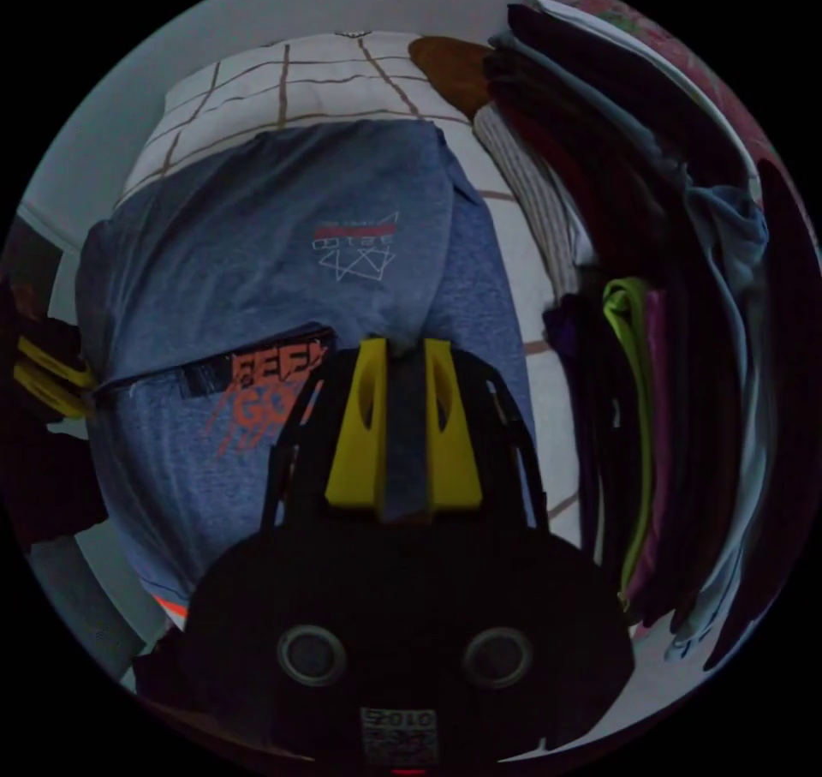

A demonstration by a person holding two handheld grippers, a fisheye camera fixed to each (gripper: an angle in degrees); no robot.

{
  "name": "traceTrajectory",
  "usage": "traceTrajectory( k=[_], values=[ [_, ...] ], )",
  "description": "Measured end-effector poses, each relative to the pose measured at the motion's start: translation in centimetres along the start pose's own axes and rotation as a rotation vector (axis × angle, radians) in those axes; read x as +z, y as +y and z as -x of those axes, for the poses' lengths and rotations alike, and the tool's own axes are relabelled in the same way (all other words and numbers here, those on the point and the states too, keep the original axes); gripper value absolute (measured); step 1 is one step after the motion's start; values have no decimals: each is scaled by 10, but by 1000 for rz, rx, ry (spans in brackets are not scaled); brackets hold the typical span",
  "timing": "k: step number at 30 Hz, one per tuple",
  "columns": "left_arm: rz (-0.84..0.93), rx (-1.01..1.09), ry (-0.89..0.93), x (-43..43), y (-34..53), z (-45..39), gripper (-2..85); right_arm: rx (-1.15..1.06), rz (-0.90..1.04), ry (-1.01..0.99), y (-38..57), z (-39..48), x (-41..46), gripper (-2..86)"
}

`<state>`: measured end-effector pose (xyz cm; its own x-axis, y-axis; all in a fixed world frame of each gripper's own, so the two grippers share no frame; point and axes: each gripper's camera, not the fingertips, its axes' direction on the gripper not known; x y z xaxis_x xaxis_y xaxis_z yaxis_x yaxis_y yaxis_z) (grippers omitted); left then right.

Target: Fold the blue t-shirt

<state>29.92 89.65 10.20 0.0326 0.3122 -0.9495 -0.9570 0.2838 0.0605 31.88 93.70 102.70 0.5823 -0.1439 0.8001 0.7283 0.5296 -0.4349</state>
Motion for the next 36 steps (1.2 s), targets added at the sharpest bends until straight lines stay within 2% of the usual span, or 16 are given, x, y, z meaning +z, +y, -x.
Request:
traceTrajectory(
  k=[2,5,7,11,14,17,21,25,27,36],
  values=[
    [18,46,47,8,-7,-14,82,13,33,-10,15,0,7,73],
    [-57,27,68,2,7,-19,87,115,41,10,49,-2,9,72],
    [-108,-26,76,-3,28,-14,89,270,-29,4,82,1,2,69],
    [-114,-245,-33,-2,90,4,92,433,-132,-17,122,36,-6,68],
    [-52,-326,-125,14,119,15,95,512,-244,-144,137,81,-6,68],
    [18,-322,-139,43,127,20,98,459,-303,-312,128,133,-1,72],
    [43,-268,-111,69,122,15,98,209,-324,-464,100,210,7,76],
    [44,-265,-131,79,118,6,93,-44,-236,-402,83,274,23,77],
    [32,-303,-162,79,121,1,88,-87,-217,-351,81,290,30,76],
    [-16,-306,-118,102,112,-2,52,-60,-144,-293,74,302,68,73]
  ],
)
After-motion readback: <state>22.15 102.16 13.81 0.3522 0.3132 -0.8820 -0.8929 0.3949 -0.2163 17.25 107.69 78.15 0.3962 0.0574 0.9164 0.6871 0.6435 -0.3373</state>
